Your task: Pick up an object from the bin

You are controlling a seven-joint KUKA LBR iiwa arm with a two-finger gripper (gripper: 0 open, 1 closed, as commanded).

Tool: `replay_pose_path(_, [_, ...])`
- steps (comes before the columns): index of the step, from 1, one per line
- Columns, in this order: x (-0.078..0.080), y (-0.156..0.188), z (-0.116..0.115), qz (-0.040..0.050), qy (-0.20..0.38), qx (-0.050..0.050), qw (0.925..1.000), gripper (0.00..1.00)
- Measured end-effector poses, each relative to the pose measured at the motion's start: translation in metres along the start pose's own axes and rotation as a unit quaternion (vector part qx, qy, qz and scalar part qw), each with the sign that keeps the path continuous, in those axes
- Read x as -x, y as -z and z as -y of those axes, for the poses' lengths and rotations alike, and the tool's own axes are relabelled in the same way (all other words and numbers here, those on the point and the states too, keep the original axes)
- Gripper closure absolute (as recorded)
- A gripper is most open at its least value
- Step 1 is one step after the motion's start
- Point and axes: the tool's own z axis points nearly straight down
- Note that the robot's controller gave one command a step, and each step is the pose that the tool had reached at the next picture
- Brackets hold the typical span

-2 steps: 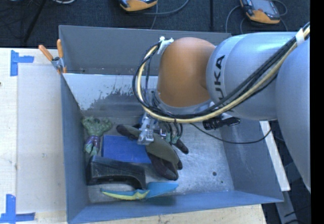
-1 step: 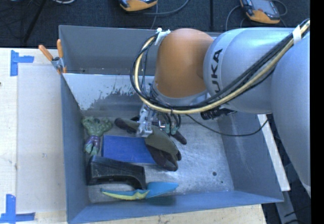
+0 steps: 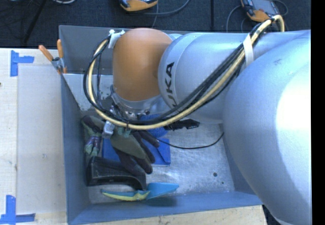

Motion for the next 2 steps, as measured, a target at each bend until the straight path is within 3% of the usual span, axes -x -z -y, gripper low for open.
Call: replay_pose_path(2, [-0.002, -0.012, 0.009, -0.0003, 0.007, -0.001, 1.0, 1.0])
